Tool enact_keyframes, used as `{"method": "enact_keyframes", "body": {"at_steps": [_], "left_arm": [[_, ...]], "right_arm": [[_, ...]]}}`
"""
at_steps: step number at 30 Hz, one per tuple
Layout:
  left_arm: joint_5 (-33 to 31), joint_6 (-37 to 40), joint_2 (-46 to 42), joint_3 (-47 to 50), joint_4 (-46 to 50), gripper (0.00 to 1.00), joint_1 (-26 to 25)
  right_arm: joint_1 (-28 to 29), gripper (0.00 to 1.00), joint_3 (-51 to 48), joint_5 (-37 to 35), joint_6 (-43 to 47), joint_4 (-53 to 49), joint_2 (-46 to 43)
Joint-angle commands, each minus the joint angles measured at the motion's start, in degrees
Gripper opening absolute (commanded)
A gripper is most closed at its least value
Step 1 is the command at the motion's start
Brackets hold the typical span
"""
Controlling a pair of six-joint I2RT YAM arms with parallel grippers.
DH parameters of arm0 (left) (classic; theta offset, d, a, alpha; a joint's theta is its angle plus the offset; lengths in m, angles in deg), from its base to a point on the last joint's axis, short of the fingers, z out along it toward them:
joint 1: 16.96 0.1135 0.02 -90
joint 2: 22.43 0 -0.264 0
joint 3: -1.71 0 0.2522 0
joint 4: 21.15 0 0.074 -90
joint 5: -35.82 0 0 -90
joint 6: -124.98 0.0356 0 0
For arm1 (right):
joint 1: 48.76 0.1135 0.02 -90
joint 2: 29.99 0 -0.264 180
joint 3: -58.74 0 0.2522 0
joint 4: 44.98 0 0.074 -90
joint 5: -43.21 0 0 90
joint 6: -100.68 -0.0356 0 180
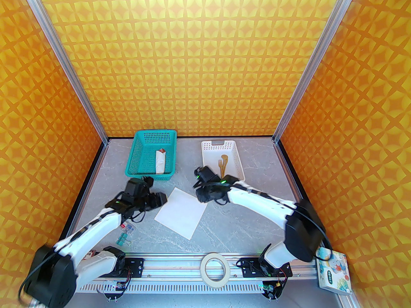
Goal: Place the utensils on the paper napkin and roll it up
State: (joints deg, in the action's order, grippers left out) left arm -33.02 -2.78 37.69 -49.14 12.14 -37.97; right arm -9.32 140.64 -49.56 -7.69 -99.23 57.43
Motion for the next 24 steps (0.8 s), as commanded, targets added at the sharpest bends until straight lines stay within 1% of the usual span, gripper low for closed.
{"method": "enact_keyframes", "body": {"at_steps": [1,4,7,9,13,18,24], "left_arm": [[-8.33,6.31,-4.92,-4.09,5.5,0.59,0.3],[-11.77,9.48,-8.27,-5.99,6.66,0.69,0.84],[-15.19,12.29,-11.96,-6.63,6.65,0.77,1.26],[-17.92,13.96,-14.5,-6.59,6.08,0.83,1.48],[-21.79,16.14,-19.16,-4.84,3.52,0.91,1.72],[-25.54,19.05,-23.01,-2.85,0.47,0.96,2.01],[-26.57,21.54,-23.65,-2.96,2.36,0.98,2.2]], "right_arm": [[-5.83,0.35,2.18,4.39,-1.85,-1.7,-1.14],[-11.5,0.36,4.77,5.9,-1.61,-1.72,0.71],[-15.36,0.36,8.38,5.37,-0.62,-3.02,4.17],[-17.18,0.35,11.36,3.52,0.62,-4.47,7.52],[-18.93,0.35,16.81,0.62,2.79,-6.85,14.49],[-20.08,0.35,22.26,-1.28,3.69,-8.03,22.97],[-20.67,0.34,28.64,-4.44,4.44,-10.11,31.47]]}}
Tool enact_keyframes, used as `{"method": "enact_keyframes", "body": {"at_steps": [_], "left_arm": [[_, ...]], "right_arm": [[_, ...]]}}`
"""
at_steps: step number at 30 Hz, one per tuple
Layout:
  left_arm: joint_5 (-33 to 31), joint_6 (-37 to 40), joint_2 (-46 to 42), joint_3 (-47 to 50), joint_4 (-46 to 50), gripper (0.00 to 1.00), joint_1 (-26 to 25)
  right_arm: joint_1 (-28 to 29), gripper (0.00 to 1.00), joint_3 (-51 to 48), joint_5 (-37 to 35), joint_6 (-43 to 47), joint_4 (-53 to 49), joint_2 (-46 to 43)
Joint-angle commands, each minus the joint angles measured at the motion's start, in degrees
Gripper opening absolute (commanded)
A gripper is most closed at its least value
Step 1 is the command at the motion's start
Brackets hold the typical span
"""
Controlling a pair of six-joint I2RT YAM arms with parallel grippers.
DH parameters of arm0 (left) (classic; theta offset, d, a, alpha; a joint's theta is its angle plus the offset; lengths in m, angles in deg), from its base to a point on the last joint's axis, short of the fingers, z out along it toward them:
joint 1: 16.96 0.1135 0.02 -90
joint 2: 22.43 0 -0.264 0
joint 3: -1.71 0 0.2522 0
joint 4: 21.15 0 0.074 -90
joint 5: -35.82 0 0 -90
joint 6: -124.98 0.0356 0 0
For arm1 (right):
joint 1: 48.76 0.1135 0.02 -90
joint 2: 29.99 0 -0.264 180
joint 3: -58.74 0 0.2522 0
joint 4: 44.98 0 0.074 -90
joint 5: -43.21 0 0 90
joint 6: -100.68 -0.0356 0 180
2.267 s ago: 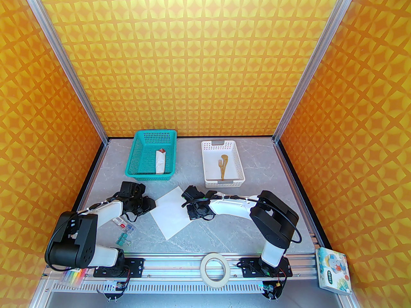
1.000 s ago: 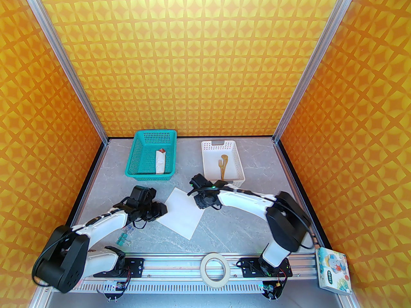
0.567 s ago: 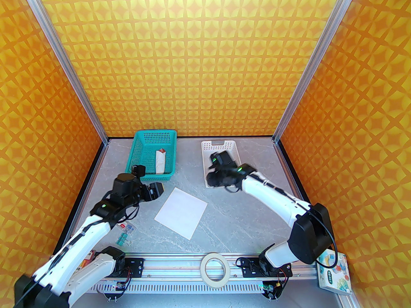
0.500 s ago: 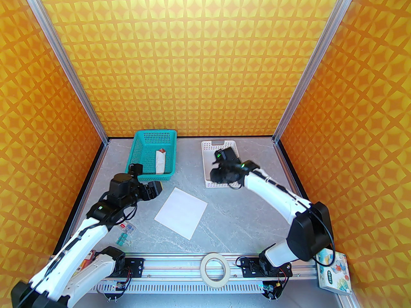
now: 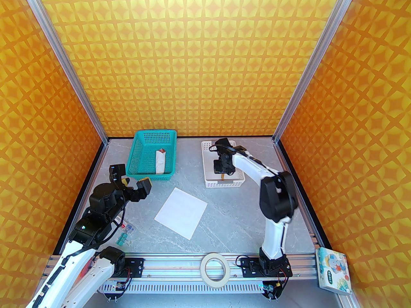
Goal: Place the utensils on the paper napkin and roll it up
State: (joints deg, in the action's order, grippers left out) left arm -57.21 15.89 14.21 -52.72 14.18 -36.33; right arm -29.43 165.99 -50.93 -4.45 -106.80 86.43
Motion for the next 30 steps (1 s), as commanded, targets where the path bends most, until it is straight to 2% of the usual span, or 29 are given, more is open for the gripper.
{"method": "enact_keyframes", "body": {"at_steps": [1,13,30], "left_arm": [[-2.46,3.0,-0.17,0.65,0.57,0.98,0.57],[-2.48,3.18,0.23,1.55,1.03,0.98,0.53],[-2.62,2.92,0.89,1.64,0.93,0.99,0.6]], "right_arm": [[-0.6,0.35,4.01,-3.38,1.31,-2.73,3.46],[-2.5,0.31,7.66,-2.81,1.6,-2.72,9.85],[-2.72,0.25,9.67,-1.57,1.93,-2.64,13.52]]}}
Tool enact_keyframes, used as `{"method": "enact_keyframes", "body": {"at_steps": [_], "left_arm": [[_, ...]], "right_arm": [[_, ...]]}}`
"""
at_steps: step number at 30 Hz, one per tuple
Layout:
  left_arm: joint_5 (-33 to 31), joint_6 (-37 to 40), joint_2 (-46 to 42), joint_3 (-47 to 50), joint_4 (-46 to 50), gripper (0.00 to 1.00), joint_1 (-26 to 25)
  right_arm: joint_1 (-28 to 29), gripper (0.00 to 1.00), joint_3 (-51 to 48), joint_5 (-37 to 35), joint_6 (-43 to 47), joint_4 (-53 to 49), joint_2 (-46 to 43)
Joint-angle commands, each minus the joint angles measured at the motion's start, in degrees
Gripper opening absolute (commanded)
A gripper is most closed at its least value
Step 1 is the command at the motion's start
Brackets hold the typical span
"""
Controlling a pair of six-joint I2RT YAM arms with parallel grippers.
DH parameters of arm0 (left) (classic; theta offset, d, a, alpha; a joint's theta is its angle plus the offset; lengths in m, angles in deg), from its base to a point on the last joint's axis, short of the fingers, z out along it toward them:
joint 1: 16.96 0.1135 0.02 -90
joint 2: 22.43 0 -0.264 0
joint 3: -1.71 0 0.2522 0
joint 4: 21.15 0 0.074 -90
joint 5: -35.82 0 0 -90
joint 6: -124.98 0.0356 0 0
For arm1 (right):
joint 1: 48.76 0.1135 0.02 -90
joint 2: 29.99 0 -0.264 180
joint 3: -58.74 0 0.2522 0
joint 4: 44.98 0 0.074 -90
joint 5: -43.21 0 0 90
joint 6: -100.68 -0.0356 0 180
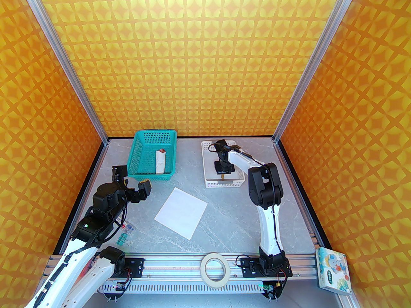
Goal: Place the utensils on the paper napkin and roll it up
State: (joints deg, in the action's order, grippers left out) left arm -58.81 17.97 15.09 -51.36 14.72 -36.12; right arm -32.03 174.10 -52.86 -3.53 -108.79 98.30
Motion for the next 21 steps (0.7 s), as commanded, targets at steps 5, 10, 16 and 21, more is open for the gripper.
{"method": "enact_keyframes", "body": {"at_steps": [5,10,16,21], "left_arm": [[-1.01,0.76,0.08,0.2,0.62,0.99,0.39],[-1.15,0.84,0.14,0.19,0.59,0.99,0.37],[-1.31,1.02,0.19,-0.02,0.57,0.99,0.39],[-1.32,0.93,0.19,-0.07,0.74,0.99,0.42]], "right_arm": [[-0.12,0.22,2.02,0.19,1.38,-0.94,2.58],[-0.09,0.17,1.93,-0.04,1.56,-1.11,2.5],[-0.11,0.11,1.76,-0.33,1.77,-1.11,1.06],[-0.12,0.11,1.02,-0.64,1.56,-0.54,-1.61]]}}
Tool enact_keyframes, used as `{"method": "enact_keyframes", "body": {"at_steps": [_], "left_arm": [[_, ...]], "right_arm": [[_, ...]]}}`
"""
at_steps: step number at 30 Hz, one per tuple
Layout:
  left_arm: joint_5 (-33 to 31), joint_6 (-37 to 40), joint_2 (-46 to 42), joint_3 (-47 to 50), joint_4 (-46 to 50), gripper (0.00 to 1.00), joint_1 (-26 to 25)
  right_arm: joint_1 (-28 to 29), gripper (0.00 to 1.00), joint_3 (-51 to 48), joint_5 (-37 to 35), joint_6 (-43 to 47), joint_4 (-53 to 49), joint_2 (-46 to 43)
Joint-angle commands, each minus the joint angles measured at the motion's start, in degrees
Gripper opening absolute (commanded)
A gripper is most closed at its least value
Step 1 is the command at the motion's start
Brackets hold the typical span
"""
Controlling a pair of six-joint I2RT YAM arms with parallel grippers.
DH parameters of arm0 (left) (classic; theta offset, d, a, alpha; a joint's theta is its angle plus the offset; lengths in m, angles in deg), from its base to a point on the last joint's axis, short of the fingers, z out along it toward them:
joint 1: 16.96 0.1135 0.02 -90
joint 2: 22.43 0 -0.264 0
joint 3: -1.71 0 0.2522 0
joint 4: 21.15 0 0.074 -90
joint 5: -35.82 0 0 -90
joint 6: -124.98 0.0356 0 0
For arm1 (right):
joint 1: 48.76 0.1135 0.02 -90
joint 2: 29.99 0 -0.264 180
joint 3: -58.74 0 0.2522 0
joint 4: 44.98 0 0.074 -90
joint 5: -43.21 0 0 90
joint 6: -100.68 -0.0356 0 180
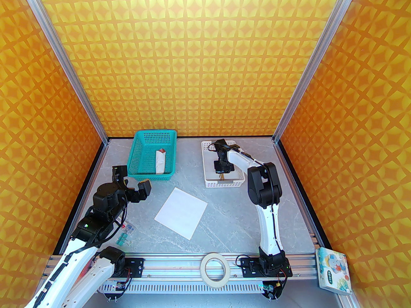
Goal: Place the utensils on the paper napkin and roll it up
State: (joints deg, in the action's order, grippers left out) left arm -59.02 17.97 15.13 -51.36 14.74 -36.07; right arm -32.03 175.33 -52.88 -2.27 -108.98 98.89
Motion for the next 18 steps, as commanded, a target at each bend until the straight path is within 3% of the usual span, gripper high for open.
{"method": "enact_keyframes", "body": {"at_steps": [1,18], "left_arm": [[-1.11,0.87,0.14,-0.07,0.72,0.99,0.33],[-1.06,0.66,0.09,0.02,0.1,0.99,0.39]], "right_arm": [[-0.12,0.12,-0.4,-0.56,0.21,-0.13,-2.73],[-0.03,0.12,-2.21,2.25,-1.24,1.2,-12.11]]}}
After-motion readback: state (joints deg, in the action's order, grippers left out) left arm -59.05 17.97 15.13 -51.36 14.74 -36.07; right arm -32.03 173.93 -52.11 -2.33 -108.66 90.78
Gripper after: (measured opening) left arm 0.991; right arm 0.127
